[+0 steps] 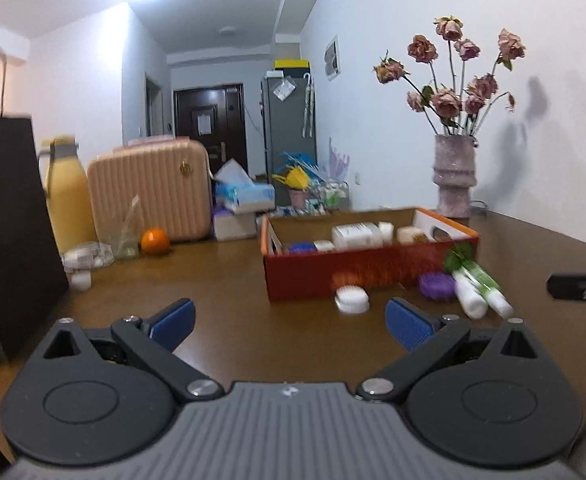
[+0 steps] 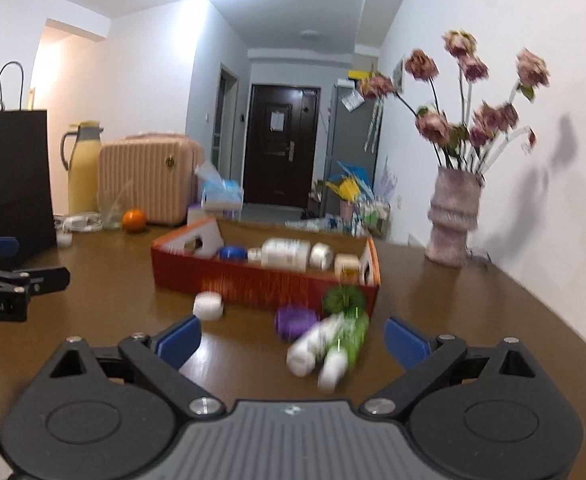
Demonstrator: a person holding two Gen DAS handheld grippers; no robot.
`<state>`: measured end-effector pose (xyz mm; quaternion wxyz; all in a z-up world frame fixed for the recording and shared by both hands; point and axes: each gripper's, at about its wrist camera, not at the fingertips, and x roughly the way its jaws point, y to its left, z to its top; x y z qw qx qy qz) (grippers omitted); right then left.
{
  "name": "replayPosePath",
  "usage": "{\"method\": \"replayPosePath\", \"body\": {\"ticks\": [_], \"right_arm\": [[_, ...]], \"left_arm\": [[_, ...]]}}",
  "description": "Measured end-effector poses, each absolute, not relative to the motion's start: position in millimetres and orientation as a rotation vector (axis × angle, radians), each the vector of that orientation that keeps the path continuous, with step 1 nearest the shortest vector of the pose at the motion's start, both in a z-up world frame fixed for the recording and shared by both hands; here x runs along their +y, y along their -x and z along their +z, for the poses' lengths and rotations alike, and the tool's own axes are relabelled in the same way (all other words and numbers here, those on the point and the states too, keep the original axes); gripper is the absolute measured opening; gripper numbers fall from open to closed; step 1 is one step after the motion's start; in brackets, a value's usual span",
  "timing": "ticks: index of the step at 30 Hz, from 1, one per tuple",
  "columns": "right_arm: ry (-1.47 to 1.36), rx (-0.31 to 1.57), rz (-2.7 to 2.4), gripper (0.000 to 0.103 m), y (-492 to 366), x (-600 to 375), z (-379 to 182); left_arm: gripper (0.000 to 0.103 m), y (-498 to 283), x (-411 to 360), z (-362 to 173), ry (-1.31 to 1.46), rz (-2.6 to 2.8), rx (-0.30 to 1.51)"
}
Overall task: Organize rigid objects
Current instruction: 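Withdraw both grippers from the box back over the table, then grasp the white spray bottle with the left gripper while the right grasps the green spray bottle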
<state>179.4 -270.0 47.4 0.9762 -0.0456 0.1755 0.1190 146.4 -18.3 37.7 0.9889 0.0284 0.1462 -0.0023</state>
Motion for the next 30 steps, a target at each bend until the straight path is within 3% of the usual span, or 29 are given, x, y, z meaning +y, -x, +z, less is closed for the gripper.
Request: {"method": "replayPosePath", "body": {"ticks": [11,21,26,30], "right_arm": [[0.016,0.465,0.213,0.098,-140.5,-275.5,2.9],[0.008,0.491,0.201,0.09,-217.3,-299.8,0.9],[-0.003,0.51,0.188,0.081,-288.2,-319.0,6.7],[-0.068,0.527,0.193,0.071,-340.6,-334.7,7.4]], "left_arm": [[0.103,-148.0,-21.8,10.4,-0.056,-0.063,0.447],[0.103,-220.7,-55.8,1.5,-0.018,-0.117,0.55],[0.102,-269.4,-95.7,12.2,-0.005,-0.273,0.532],[0.074,-307.1,-132.6,5.5,-0.027,-0.358,0.53]]}}
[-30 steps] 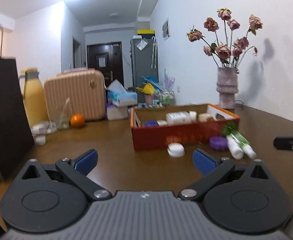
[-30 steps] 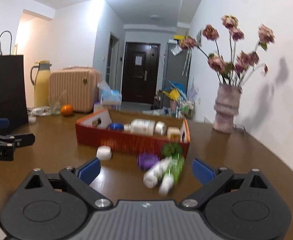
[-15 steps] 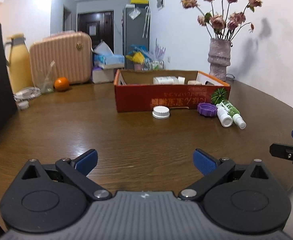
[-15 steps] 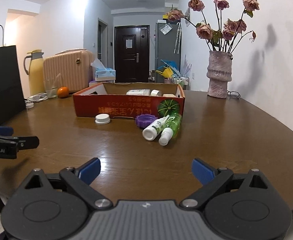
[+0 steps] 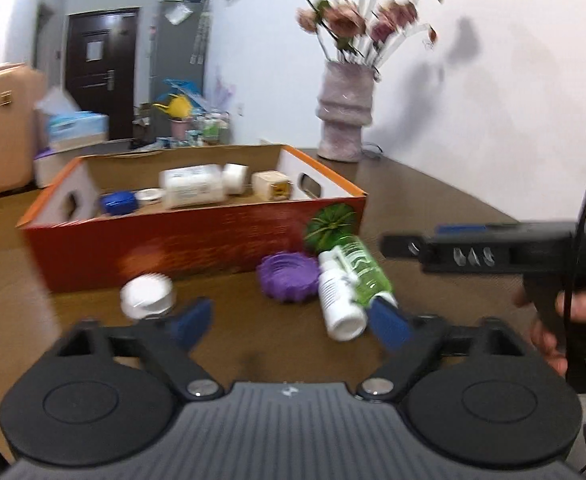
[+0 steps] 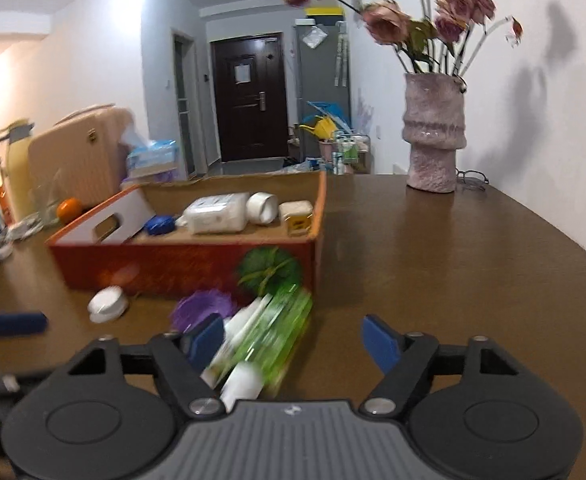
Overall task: Organize rigid objects
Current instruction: 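Grasp the white spray bottle with the left gripper while the right grasps the green spray bottle, then carry both spray bottles into the box and open both grippers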
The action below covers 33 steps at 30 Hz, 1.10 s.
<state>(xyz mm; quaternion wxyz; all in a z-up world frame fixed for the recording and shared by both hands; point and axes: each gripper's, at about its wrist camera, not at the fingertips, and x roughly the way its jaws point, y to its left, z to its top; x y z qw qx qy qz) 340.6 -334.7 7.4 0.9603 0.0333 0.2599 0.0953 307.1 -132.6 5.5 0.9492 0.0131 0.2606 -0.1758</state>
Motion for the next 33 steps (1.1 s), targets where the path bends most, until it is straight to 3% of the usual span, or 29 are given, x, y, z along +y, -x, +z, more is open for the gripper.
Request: {"method": "replayPosePath", "body": {"ticks": [2,6,8,9,10,17,22,33], "right_arm": [[-0.118,0.528,0.19,0.071,-357.8,-343.5,5.2],[-0.168,0.562,0.2,0.071,-373.8,-352.0,-7.0],[-0.176,0.581,0.219,0.068,-377.7,-352.5,-13.2],[-0.178,0.586,0.223,0.066,-378.1,-352.4,-15.7],[-0.18,0.589,0.224,0.064,-378.5,-352.6,-17.3],[-0.2,0.605,0.233,0.05,-376.9,-348.1,-23.6],[-0.161,0.629,0.246,0.031,-366.5,-333.5,-26.7],[-0.052,0.637,0.358,0.031,-275.9,-273.9,-20.9]], "left_arm": [[0.063,-329.6,-148.6,-2.8,-0.037,-0.359,0.577],[0.059,-362.7,-158.6,-17.2,0.073,-0.435,0.68],[0.046,-371.2,-159.5,-22.8,0.104,-0.432,0.704],[0.033,-372.3,-159.5,-23.0,0.103,-0.433,0.7],[0.028,-373.4,-159.5,-23.2,0.106,-0.449,0.71],[0.028,-340.5,-148.9,-18.7,0.08,-0.449,0.723],[0.028,-292.1,-120.4,-12.3,0.064,-0.381,0.709],[0.028,-226.2,-46.6,-9.0,0.095,-0.196,0.709]]}}
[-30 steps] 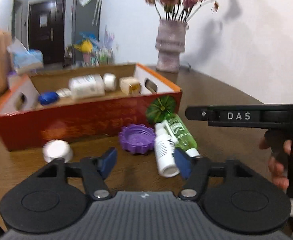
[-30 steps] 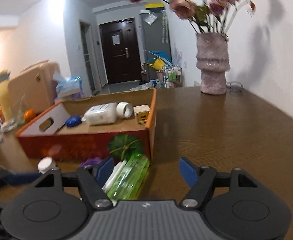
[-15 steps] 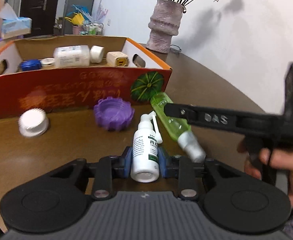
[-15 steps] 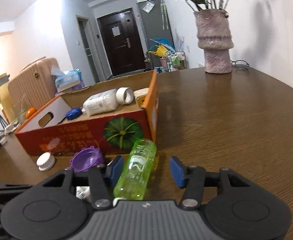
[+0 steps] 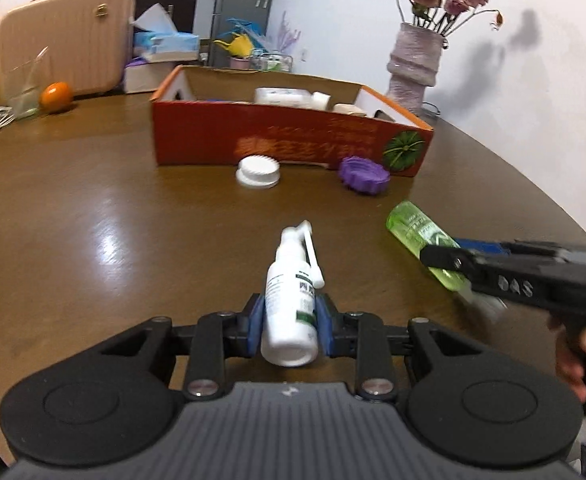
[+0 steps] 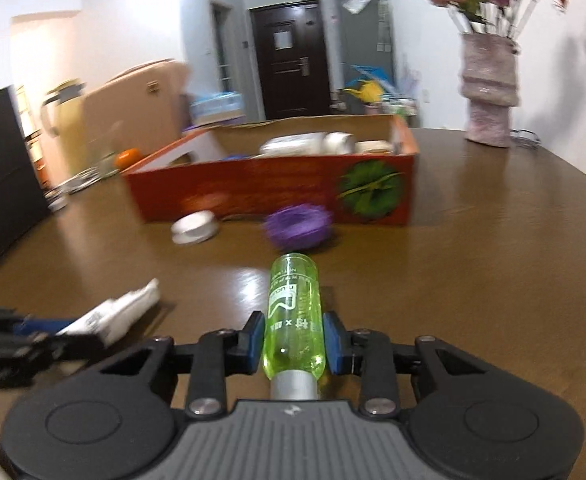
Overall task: Organize rigid objects
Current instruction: 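Carry both spray bottles into the box and open both grippers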
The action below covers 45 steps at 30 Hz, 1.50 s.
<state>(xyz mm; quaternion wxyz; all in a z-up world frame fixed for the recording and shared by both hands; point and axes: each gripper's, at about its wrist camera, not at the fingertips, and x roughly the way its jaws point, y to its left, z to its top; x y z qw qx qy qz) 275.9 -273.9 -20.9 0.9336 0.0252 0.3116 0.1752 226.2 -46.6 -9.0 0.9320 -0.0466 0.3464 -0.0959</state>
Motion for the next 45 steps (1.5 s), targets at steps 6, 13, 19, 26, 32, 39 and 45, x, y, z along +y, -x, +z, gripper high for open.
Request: {"method": "replayPosePath", "body": {"ticks": [6,13,19,26,32,39,45], "right_arm": [[0.007,0.639,0.388,0.031,-251.9,-245.8,-25.5],[0.014,0.62,0.348,0.03,-231.5,-239.5,-20.2],[0.007,0.588,0.331,0.03,-209.6,-238.4,-8.9],[0.01,0.557,0.334,0.03,-196.0,-233.7,2.6],[0.013,0.535,0.343,0.03,-201.1,-232.9,13.0],[0.041,0.504,0.366,0.03,-224.3,-232.5,29.2],[0.063,0.462,0.397,0.03,-266.3,-234.5,51.7]], "left_arm": [[0.035,-226.2,-39.1,-14.8,0.102,-0.198,0.69],[0.028,-219.9,-39.0,-17.1,0.115,-0.211,0.664],[0.028,-196.6,-31.5,-8.4,0.134,-0.222,0.637],[0.028,-179.4,-15.3,8.8,0.175,-0.212,0.581],[0.028,-191.6,-5.2,18.0,0.21,-0.217,0.563],[0.028,-229.2,1.8,29.0,0.215,-0.216,0.533],[0.028,-282.3,5.0,53.7,0.166,-0.226,0.478]]}}
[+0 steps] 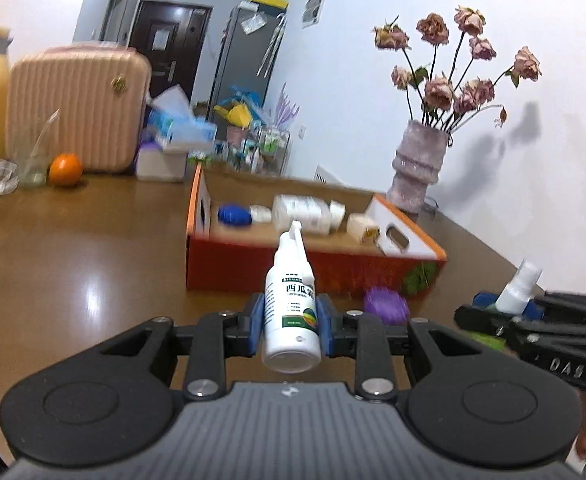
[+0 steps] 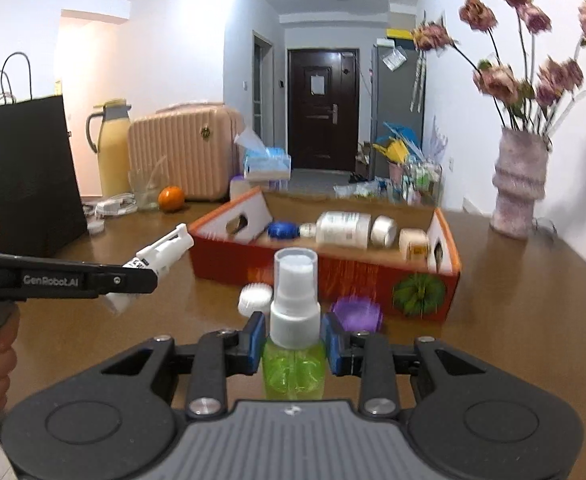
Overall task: Organize rigid objects
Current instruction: 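Carry both spray bottles into the box and open both grippers, then withdraw both grippers from the box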
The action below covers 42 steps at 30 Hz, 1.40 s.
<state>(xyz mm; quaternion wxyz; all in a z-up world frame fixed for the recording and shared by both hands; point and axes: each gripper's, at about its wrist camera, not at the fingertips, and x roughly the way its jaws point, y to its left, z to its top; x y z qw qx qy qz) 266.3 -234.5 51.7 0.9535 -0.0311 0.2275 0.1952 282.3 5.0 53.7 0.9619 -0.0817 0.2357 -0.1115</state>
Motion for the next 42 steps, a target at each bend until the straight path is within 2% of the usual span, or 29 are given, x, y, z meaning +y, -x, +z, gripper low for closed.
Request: {"method": "replayPosePath", "body": {"ticks": [7,12,15,20,25,38,42], "right_arm": [[0.136,0.375,0.381,0.03,-374.3,-233.9,96.9],[0.14,0.443,0.345,0.03,-490.3,-228.4,86.4],[0.123,0.456,0.275,0.03,-525.3,-231.5,70.1],[0.158,0.545,0.279,0.027,-513.0,-245.2,33.8],[0.176,0.586,0.265,0.027,-503.0,-254.7,24.4],[0.109,0.597,0.311,0.028,-485.3,-264.6,72.8],[0.086,0.588,0.33,0.03,-461.8,-264.7,85.2]], "left_arm": [[0.028,-383.5,7.5,70.9,0.103,-0.253,0.493],[0.028,-466.1,9.5,48.3,0.116,-0.273,0.636],[0.028,-491.1,8.3,35.4,0.086,-0.26,0.667],[0.028,-504.4,9.5,24.1,0.056,-0.26,0.651],[0.03,-509.8,15.1,26.8,0.085,-0.24,0.664],[0.037,-454.5,15.2,79.5,0.03,-0.203,0.607],[0.045,-424.7,5.4,93.0,-0.002,-0.203,0.577]]}}
